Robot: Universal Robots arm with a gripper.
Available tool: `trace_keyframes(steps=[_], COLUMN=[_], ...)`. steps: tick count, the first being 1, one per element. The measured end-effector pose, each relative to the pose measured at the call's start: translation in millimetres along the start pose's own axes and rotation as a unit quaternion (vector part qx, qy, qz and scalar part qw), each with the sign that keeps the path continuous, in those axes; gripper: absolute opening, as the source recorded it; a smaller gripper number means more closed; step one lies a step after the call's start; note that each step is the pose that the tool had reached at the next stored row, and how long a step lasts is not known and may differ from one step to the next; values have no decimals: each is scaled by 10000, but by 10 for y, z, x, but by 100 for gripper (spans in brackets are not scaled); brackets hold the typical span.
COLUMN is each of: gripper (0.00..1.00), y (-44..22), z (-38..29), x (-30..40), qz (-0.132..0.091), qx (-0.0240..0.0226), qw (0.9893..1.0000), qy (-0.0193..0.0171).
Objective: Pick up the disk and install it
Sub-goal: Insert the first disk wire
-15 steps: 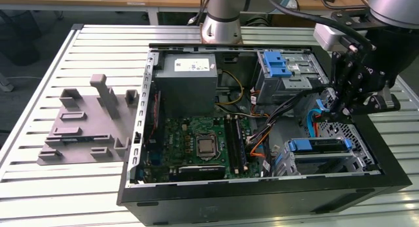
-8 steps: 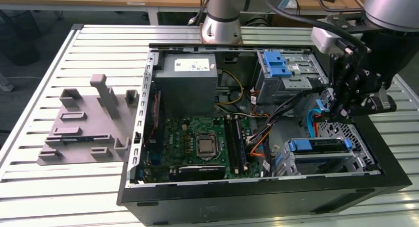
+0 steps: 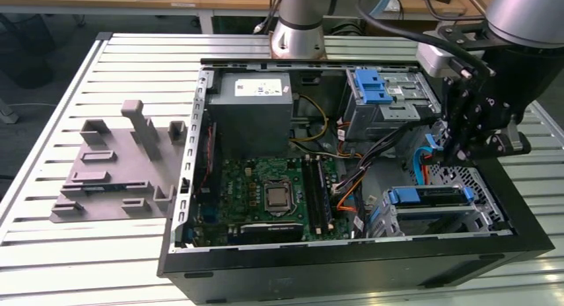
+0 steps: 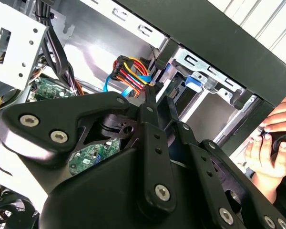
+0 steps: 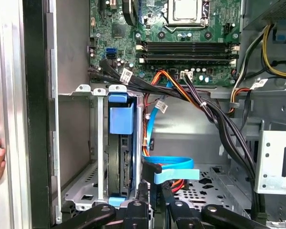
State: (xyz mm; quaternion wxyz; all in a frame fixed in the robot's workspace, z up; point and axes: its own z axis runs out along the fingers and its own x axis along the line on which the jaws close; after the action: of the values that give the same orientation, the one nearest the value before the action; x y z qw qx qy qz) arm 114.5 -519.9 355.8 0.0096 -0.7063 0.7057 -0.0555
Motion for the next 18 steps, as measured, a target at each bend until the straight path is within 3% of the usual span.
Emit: trace_keyframes(steps=[7,11,15,18], gripper=[25,25,25,25], y=[19,39,52,53], z=[-3,-19,-23,-24], x=[0,-12,-49,-74], qz=[0,-2,-3,-5], qx=[35,65,67,68], qw=[10000,10000,10000,9999], qy=[25,63,73,100])
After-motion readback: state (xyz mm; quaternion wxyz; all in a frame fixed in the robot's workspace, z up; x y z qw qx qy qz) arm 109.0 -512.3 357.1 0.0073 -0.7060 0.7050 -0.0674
